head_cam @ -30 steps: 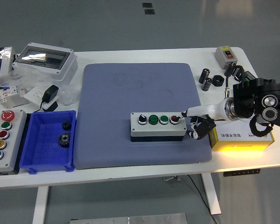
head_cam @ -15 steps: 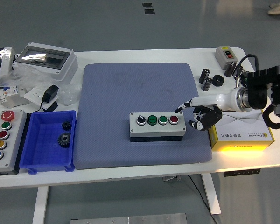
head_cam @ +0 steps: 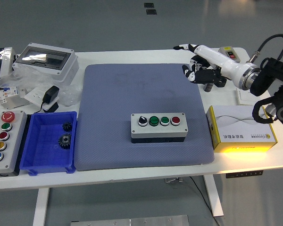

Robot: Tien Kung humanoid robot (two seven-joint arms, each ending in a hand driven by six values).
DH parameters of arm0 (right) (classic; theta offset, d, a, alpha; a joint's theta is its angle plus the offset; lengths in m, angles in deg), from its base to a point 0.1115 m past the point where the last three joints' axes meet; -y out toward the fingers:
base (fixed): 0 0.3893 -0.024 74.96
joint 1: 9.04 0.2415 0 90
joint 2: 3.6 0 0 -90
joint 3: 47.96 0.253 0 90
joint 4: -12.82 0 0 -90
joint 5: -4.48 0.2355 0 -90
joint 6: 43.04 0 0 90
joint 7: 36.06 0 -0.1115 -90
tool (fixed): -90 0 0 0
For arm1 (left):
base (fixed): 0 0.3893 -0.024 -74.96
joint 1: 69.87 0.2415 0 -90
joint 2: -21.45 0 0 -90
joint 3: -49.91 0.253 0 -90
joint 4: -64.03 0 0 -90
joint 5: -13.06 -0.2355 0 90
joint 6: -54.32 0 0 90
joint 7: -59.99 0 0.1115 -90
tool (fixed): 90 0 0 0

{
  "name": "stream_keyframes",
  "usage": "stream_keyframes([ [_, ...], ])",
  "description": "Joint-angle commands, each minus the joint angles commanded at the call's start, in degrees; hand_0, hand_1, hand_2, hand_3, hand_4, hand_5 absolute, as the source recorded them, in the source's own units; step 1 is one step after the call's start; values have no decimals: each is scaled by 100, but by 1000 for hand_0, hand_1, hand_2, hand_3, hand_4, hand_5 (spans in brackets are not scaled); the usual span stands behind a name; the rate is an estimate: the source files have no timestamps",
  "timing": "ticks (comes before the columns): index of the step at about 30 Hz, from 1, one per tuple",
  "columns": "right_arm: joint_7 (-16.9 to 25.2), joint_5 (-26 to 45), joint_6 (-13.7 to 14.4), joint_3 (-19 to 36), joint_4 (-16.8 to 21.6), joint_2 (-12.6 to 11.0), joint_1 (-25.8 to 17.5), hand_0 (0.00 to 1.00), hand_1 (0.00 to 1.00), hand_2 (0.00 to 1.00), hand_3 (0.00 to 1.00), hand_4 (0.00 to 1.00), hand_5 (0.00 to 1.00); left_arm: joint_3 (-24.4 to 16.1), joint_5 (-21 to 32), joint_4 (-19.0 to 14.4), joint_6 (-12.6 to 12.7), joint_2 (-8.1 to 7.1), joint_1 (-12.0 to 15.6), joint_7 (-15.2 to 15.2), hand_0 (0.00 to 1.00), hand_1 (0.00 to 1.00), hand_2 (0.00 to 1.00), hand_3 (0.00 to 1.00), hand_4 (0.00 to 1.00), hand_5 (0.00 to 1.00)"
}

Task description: Pick up the button,place it on the desk,press the button,press the button

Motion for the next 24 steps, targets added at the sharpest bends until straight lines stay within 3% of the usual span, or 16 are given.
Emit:
stream_keyframes([
  [2, 327, -45, 369, 270, -191, 301, -277, 2, 72, 227, 938, 349, 187, -12, -27, 0, -4, 9, -3, -2, 643, 563, 617, 603, 672, 59],
  [3, 480, -22, 538, 384, -269, 437, -402, 30, 93, 312, 912, 468, 255, -15, -39, 0, -6, 12, -5, -2, 643, 565, 618, 603, 673, 68],
  [8, 1463, 575, 1494, 477, -702, 1152, -1066, 30, 93, 312, 912, 468, 255, -14, -75, 0, -22, 28, -19, -5, 643, 565, 618, 603, 673, 68],
  [9, 1603, 673, 1614, 456, -728, 1233, -1150, 57, 148, 394, 838, 517, 269, -17, -83, 0, -24, 28, -22, -6, 643, 565, 618, 603, 672, 72],
  [14, 2495, 1379, 2324, 408, -796, 1404, -1682, 57, 148, 394, 838, 517, 269, -54, -159, 0, -36, -9, -70, 2, 643, 565, 618, 603, 672, 72],
  [15, 2634, 1510, 2410, 430, -817, 1397, -1773, 162, 252, 478, 752, 534, 277, -59, -170, 0, -38, -18, -84, 4, 643, 565, 618, 604, 672, 74],
  [20, 3345, 2260, 2509, 572, -982, 1341, -2087, 162, 252, 478, 752, 534, 277, -59, -183, 0, -48, -61, -163, 29, 643, 565, 618, 604, 672, 74],
  [21, 3454, 2392, 2486, 602, -1018, 1330, -2109, 406, 485, 587, 697, 531, 245, -65, -193, 0, -51, -67, -175, 30, 644, 565, 618, 603, 673, 77],
  [24, 3715, 2781, 2380, 667, -1103, 1303, -2125, 406, 485, 587, 697, 531, 245, -82, -218, 0, -54, -90, -198, 27, 644, 565, 618, 603, 673, 77],
])
